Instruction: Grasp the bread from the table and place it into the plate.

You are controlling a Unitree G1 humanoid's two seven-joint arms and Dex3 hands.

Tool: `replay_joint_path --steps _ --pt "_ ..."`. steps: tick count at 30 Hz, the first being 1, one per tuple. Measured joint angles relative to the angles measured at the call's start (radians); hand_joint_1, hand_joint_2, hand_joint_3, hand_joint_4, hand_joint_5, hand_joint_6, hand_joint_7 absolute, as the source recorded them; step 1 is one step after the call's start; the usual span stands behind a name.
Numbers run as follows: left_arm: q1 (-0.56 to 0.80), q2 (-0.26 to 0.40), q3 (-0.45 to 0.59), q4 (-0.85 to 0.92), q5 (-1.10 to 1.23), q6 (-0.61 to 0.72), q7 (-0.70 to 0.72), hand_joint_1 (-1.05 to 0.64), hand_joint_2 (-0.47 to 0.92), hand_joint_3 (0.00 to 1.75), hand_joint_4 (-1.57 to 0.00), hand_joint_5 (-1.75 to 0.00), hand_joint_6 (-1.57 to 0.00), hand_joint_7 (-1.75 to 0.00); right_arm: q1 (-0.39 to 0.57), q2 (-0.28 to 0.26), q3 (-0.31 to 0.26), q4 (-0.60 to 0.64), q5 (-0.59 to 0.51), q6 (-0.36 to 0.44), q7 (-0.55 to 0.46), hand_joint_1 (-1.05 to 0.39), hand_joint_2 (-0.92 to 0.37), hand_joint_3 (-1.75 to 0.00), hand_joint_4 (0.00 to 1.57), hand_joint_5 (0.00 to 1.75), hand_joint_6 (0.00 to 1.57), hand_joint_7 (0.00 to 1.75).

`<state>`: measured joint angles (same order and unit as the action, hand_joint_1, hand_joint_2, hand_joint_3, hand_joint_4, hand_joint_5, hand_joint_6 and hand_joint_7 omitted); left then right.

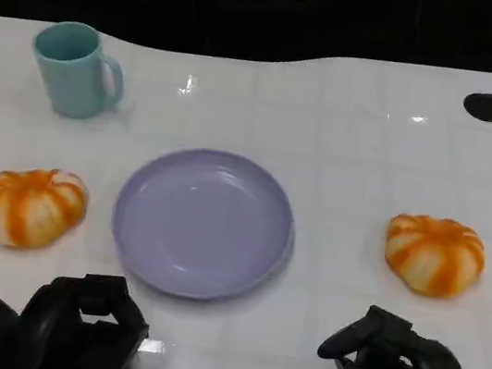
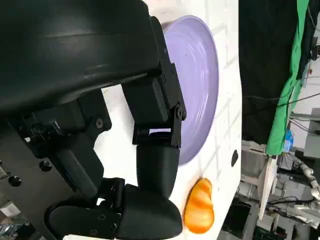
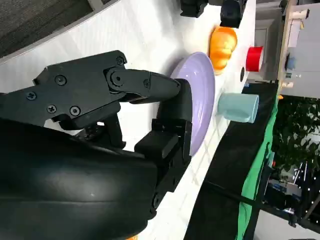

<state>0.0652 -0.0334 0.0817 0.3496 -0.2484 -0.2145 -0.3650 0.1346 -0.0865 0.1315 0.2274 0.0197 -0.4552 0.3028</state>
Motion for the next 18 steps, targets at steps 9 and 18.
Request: replay_joint_path --steps 9,18 --pt "0.0 0.0 0.003 0.0 -0.001 0.0 0.0 -1.05 0.41 1.02 -1.57 -1.21 -1.41 -0.89 0.0 0.0 0.0 -0.002 0.0 0.0 0.0 -0.4 -0.89 -0.48 0.7 1.67 0.74 1.2" --pt "0.0 0.0 0.007 0.0 0.0 0.0 0.0 -1.05 0.43 1.02 -1.57 -1.21 -1.41 -0.89 0.0 0.0 0.0 -0.003 0.001 0.0 0.003 -0.42 -0.91 -0.44 0.69 1.68 0.74 1.13"
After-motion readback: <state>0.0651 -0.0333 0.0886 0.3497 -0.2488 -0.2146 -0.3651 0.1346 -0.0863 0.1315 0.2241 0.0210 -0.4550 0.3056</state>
